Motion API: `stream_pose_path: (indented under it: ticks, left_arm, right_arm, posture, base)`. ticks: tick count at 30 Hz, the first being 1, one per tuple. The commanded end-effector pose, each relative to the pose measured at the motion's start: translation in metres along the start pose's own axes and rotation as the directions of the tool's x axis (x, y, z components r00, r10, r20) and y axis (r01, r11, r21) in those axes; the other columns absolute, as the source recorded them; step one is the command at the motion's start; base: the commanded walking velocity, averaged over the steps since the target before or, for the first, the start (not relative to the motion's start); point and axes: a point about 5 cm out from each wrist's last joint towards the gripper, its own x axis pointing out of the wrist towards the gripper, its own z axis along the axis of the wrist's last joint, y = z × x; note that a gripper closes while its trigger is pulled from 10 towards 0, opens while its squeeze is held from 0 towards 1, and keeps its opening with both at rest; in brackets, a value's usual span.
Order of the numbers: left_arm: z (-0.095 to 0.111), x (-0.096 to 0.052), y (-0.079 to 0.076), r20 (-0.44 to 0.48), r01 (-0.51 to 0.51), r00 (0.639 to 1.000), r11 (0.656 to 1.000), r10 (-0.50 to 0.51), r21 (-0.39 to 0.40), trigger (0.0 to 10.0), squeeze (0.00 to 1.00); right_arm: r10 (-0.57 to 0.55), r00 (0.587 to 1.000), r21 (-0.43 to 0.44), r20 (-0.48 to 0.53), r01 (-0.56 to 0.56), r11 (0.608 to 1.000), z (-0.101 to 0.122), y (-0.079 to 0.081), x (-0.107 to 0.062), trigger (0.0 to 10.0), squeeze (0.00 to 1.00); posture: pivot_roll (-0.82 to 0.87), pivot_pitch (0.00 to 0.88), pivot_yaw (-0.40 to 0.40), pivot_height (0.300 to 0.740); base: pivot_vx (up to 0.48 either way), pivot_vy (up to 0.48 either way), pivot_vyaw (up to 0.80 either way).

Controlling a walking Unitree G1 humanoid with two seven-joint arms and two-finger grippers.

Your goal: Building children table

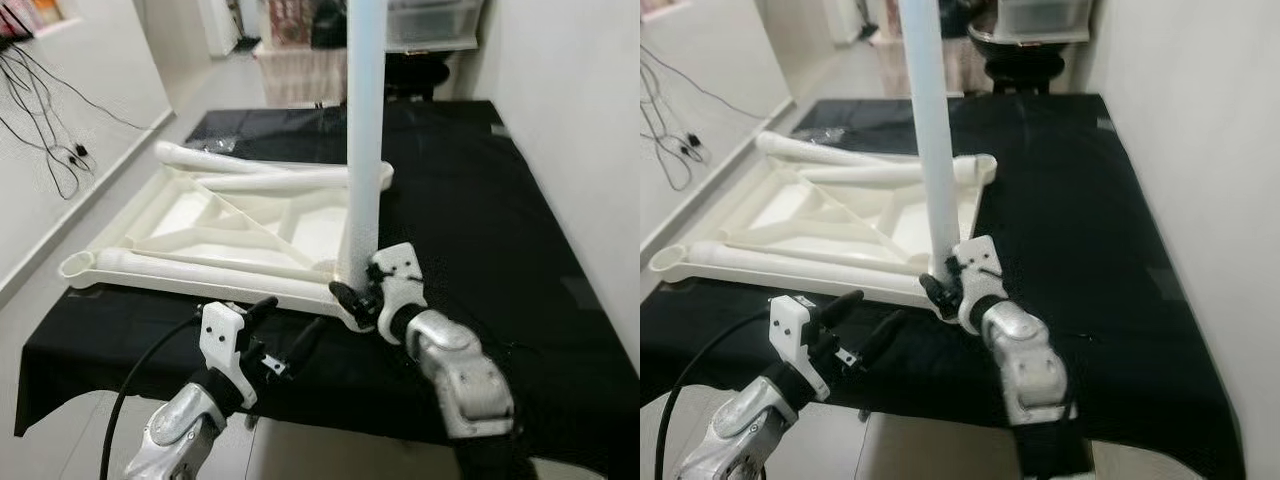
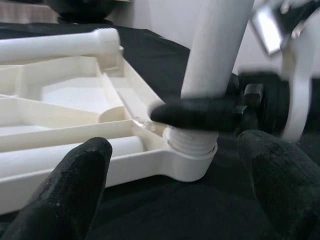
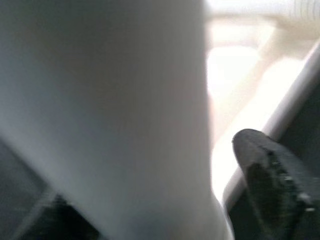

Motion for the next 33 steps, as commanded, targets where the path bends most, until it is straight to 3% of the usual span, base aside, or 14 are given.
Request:
stream_pose_path:
  ticks: [1,2,3,5,9,10,12,13,24,26,29,30,31,33]
  left_arm:
    - [-0.004,-0.003,0.000,-0.022,-0.001,1.000,1.000,0.001,-0.017,10.0,0.00]
    - [-0.004,-0.003,0.000,-0.022,-0.001,1.000,1.000,0.001,-0.017,10.0,0.00]
    - [-0.004,-0.002,-0.001,-0.024,0.002,1.000,1.000,-0.003,-0.017,10.0,0.00]
    - [-0.005,-0.003,-0.002,-0.029,0.008,1.000,1.000,-0.009,-0.017,10.0,0.00]
    - [-0.006,-0.005,-0.003,-0.038,0.012,0.999,1.000,-0.013,-0.015,10.0,0.00]
    - [-0.006,-0.006,-0.004,-0.039,0.012,0.999,1.000,-0.012,-0.014,10.0,0.00]
    - [-0.006,-0.006,-0.004,-0.040,0.011,0.999,1.000,-0.012,-0.013,10.0,0.00]
    - [-0.006,-0.007,-0.005,-0.040,0.009,0.999,1.000,-0.010,-0.014,10.0,0.00]
    - [-0.009,-0.007,-0.008,-0.044,0.007,0.999,1.000,-0.008,-0.019,10.0,0.00]
    - [-0.011,-0.009,-0.009,-0.049,0.004,0.999,1.000,-0.005,-0.020,10.0,0.00]
    - [-0.010,-0.010,-0.009,-0.051,0.004,0.999,1.000,-0.005,-0.017,10.0,0.00]
    - [-0.010,-0.012,-0.007,-0.053,0.000,0.999,1.000,-0.001,-0.013,10.0,0.00]
    - [-0.009,-0.012,-0.006,-0.054,-0.003,0.999,1.000,0.002,-0.010,10.0,0.00]
    - [-0.008,-0.012,-0.004,-0.057,-0.003,0.998,1.000,0.002,-0.007,10.0,0.00]
  right_arm:
    - [0.226,0.972,-0.073,0.064,-0.221,0.972,0.013,0.012,0.004,10.0,0.51]
    - [0.226,0.972,-0.073,0.064,-0.221,0.972,0.013,0.012,0.004,10.0,0.51]
    - [0.360,0.931,-0.114,0.062,-0.351,0.929,0.016,0.011,0.002,10.0,0.00]
    - [0.517,0.856,-0.145,0.015,-0.510,0.848,0.017,0.004,0.002,10.0,0.00]
    - [0.585,0.811,-0.123,-0.004,-0.581,0.805,0.018,-0.005,0.005,10.0,0.00]
    - [0.605,0.796,-0.110,-0.012,-0.602,0.791,0.017,-0.008,0.006,1.8,0.00]
    - [0.618,0.786,-0.102,-0.018,-0.616,0.781,0.017,-0.009,0.006,1.8,0.00]
    - [0.639,0.769,-0.087,-0.029,-0.638,0.765,0.015,-0.012,0.006,0.0,0.00]
    - [0.598,0.801,-0.094,-0.029,-0.597,0.796,0.012,-0.026,0.014,0.0,0.00]
    - [0.421,0.907,-0.103,-0.035,-0.422,0.901,0.001,-0.033,0.017,0.0,0.00]
    - [0.264,0.963,-0.093,-0.050,-0.268,0.959,-0.011,-0.035,0.016,0.0,0.00]
    - [-0.139,0.989,-0.007,-0.043,0.139,0.990,-0.025,-0.038,0.009,0.0,0.00]
    - [-0.431,0.898,0.050,-0.089,0.436,0.899,-0.038,-0.043,-0.006,0.0,0.00]
    - [-0.459,0.875,0.068,-0.152,0.473,0.878,-0.052,-0.020,-0.018,0.0,0.00]
  posture:
    - [0.00,0.146,0.076,0.740]
    - [0.00,0.146,0.076,0.740]
    - [0.00,0.145,0.075,0.740]
    - [0.02,0.142,0.078,0.740]
    - [0.03,0.142,0.079,0.740]
    - [0.04,0.141,0.077,0.740]
    - [0.04,0.141,0.077,0.740]
    - [0.05,0.132,0.071,0.740]
    - [0.03,0.133,0.052,0.740]
    - [0.03,0.135,0.038,0.740]
    - [0.04,0.139,0.028,0.740]
    - [0.04,0.144,0.033,0.740]
    - [0.03,0.148,0.037,0.740]
    - [0.03,0.162,0.057,0.740]
  base:
    - [0.000,0.000,0.00]
    - [0.000,0.000,0.00]
    - [0.000,0.000,0.00]
    - [0.000,0.000,0.00]
    - [0.000,0.000,0.00]
    - [0.000,0.000,0.00]
    - [0.000,0.000,0.00]
    - [0.000,0.000,0.00]
    - [0.000,0.000,0.00]
    - [0.000,0.000,0.00]
    - [0.000,0.000,0.00]
    - [0.000,0.000,0.00]
    - [0.000,0.000,0.00]
    - [0.000,0.000,0.00]
